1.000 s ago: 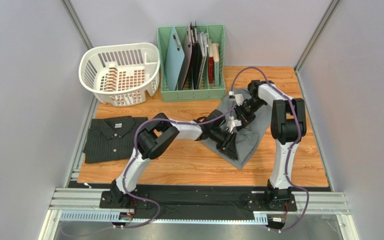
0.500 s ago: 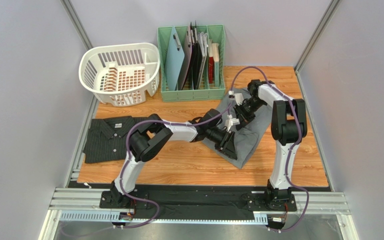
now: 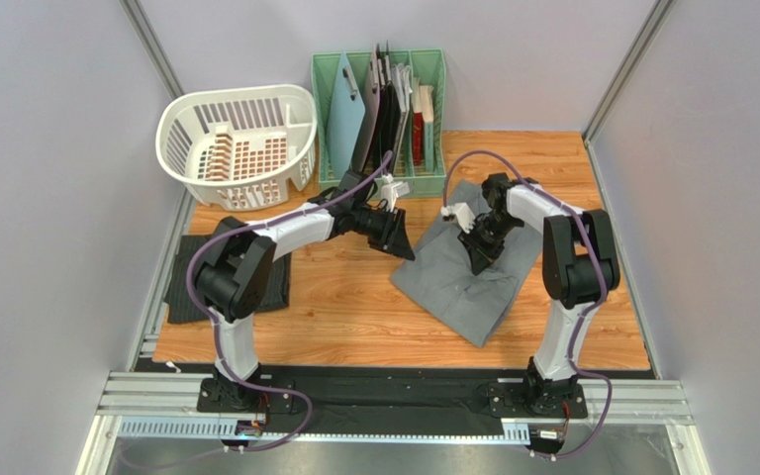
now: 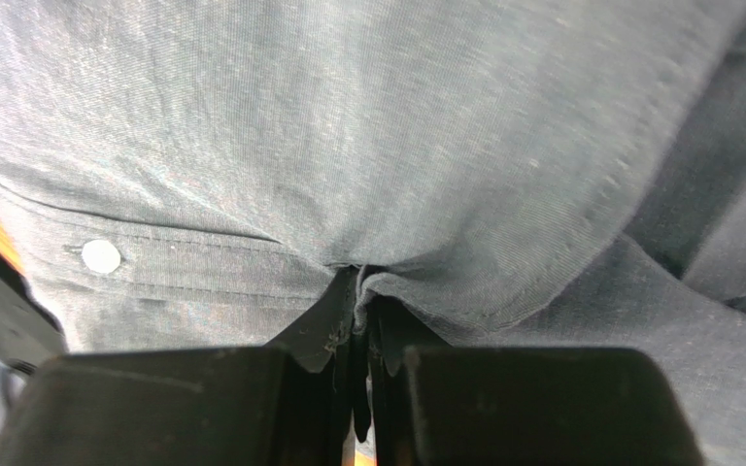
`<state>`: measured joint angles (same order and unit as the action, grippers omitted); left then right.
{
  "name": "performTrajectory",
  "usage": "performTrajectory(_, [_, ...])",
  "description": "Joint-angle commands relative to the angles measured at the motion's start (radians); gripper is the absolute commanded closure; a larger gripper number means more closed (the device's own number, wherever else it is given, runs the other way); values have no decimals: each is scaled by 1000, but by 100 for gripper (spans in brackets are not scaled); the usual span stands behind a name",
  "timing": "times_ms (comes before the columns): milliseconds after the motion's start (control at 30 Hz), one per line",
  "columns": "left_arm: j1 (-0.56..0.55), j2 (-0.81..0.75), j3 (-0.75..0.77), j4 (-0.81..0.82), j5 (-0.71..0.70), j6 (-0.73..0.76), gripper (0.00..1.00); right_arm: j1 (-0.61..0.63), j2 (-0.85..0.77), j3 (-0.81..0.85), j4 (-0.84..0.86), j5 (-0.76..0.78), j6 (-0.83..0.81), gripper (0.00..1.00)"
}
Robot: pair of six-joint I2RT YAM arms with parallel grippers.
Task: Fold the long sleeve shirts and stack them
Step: Fold the shirt
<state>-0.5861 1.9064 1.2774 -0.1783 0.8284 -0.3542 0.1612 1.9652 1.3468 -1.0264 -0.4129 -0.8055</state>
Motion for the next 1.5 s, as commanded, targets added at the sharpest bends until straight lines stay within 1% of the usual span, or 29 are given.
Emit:
performTrajectory(0, [-29, -153, -93, -127, 0, 89, 55, -3, -87, -207, 119, 195, -227, 92])
performTrajectory(33, [-29, -167, -114, -122, -3, 80, 55, -3, -103, -231, 138, 221, -289, 92])
performTrajectory(100, [-29, -217, -180, -90, 3, 64, 55, -3, -144, -281, 187, 226, -343, 91])
performTrajectory(200, [-27, -260, -223, -95, 5, 84, 53, 0, -187, -258, 206, 175, -397, 89])
performTrajectory(333, [0, -293, -251, -92, 0, 83, 53, 29, -245, -204, 204, 45, -387, 86])
performTrajectory(433, [26, -293, -244, -90, 0, 90, 53, 81, -246, -154, 180, 31, -348, 86])
performTrajectory(533, [48, -282, -211, -115, -8, 130, 53, 104, -259, -118, 143, -3, -314, 86])
performTrajectory(633, [54, -251, -170, -141, -41, 153, 53, 106, -275, -106, 120, -32, -301, 87])
performTrajectory(667, [54, -219, -153, -157, -67, 162, 53, 107, -278, -109, 120, -35, -301, 87])
performTrajectory(733, [54, -182, -107, -155, -63, 162, 53, 115, -266, -113, 129, -33, -308, 87])
performTrajectory(767, [54, -146, -92, -161, -60, 153, 53, 116, -249, -120, 143, -30, -308, 87])
performTrajectory(833, [54, -119, -64, -158, -67, 144, 53, 123, -230, -127, 172, -33, -304, 87])
performTrajectory(967, [54, -54, -49, -87, -97, 100, 53, 133, -174, -140, 245, -10, -282, 87])
performTrajectory(1067, [49, 8, -10, -102, -75, 84, 53, 136, -121, -124, 259, 11, -270, 87])
performTrajectory(1233, [22, 43, -33, -99, -40, 55, 53, 143, -94, -121, 281, 17, -265, 88])
performTrajectory(1300, [9, 39, -75, -99, -41, 49, 53, 155, -89, -120, 298, 26, -265, 87])
performTrajectory(1400, [-9, 23, -142, -84, -34, 35, 57, 175, -69, -107, 301, 42, -268, 87])
performTrajectory(1467, [-36, 13, -182, -84, -35, 38, 67, 179, -72, -115, 298, 46, -271, 86])
